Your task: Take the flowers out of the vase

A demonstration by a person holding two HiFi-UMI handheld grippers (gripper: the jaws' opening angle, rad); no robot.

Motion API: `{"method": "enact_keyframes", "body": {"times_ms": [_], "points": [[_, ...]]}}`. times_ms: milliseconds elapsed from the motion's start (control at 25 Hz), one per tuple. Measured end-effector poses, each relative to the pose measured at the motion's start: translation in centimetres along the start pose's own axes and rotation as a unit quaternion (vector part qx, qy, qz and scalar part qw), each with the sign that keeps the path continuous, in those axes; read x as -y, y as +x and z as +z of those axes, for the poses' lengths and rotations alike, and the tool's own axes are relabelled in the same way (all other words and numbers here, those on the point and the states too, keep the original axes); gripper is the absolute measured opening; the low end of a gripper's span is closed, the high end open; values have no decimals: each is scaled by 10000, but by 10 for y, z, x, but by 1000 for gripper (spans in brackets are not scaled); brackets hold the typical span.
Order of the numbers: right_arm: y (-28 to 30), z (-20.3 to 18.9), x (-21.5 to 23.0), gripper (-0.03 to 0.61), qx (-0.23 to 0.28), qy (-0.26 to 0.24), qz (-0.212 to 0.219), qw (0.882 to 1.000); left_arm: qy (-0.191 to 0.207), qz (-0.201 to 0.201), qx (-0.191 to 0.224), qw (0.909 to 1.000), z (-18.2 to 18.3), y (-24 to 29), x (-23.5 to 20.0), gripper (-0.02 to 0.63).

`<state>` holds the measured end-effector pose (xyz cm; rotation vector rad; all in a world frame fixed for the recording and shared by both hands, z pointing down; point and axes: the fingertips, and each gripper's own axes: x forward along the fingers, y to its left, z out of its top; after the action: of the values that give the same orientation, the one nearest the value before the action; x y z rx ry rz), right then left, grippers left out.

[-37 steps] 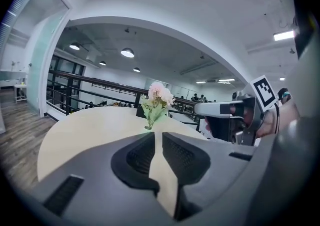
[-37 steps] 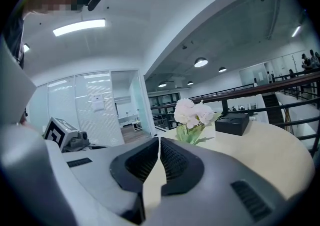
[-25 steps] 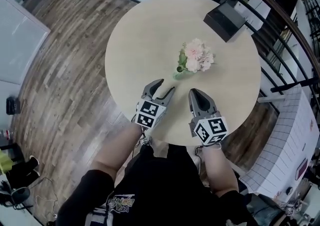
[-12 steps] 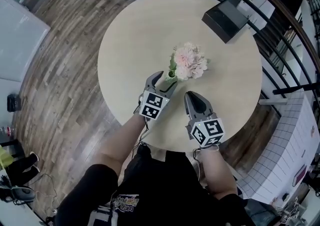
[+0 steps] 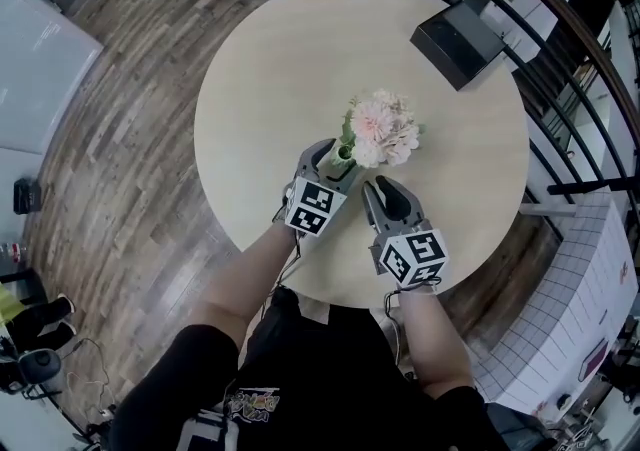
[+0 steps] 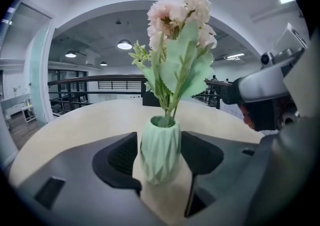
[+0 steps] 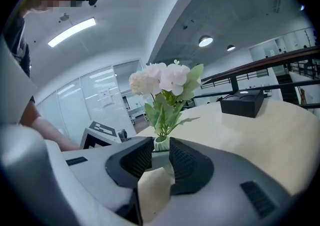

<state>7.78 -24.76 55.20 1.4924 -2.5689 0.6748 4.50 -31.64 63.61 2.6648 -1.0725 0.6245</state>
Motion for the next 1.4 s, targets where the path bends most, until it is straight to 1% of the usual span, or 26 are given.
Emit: {"method": "enact_keyframes", "body": {"times_ms": [80, 160, 360, 480, 880, 1040, 1120, 1200, 1240, 1400], "points": [[6, -1, 1, 109, -29, 12, 2, 10000, -6, -49, 39, 10000, 0, 1, 2, 264], [13, -3, 2, 152, -81, 64, 20, 9999, -13, -63, 67, 10000, 0, 1, 3, 258], [31, -5, 4, 219, -184, 372, 119, 9991, 43, -85, 35, 9999, 0, 0, 4, 255], [40, -4, 6, 229, -222, 404, 161, 9988, 69, -124, 58, 9999, 1, 1, 4, 255], [66, 4, 6, 229, -257, 225, 299, 9990, 165, -170, 57, 9997, 1, 0, 8, 255], [67, -3, -10, 228, -206, 121, 232, 9994, 152, -183, 64, 9997, -9, -15, 8, 255], [70, 2, -2, 225, -179, 96, 217, 9996, 167, -186, 53, 9997, -5, -8, 6, 255], [73, 8, 7, 190, -140, 45, 206, 9997, 188, -197, 37, 9996, -1, 1, 5, 255], [74, 9, 9, 183, -128, 3, 199, 9997, 191, -206, 29, 9996, 0, 2, 5, 255], [73, 11, 8, 122, -98, -153, 174, 9997, 166, -237, 38, 9996, -1, 1, 5, 255]]}}
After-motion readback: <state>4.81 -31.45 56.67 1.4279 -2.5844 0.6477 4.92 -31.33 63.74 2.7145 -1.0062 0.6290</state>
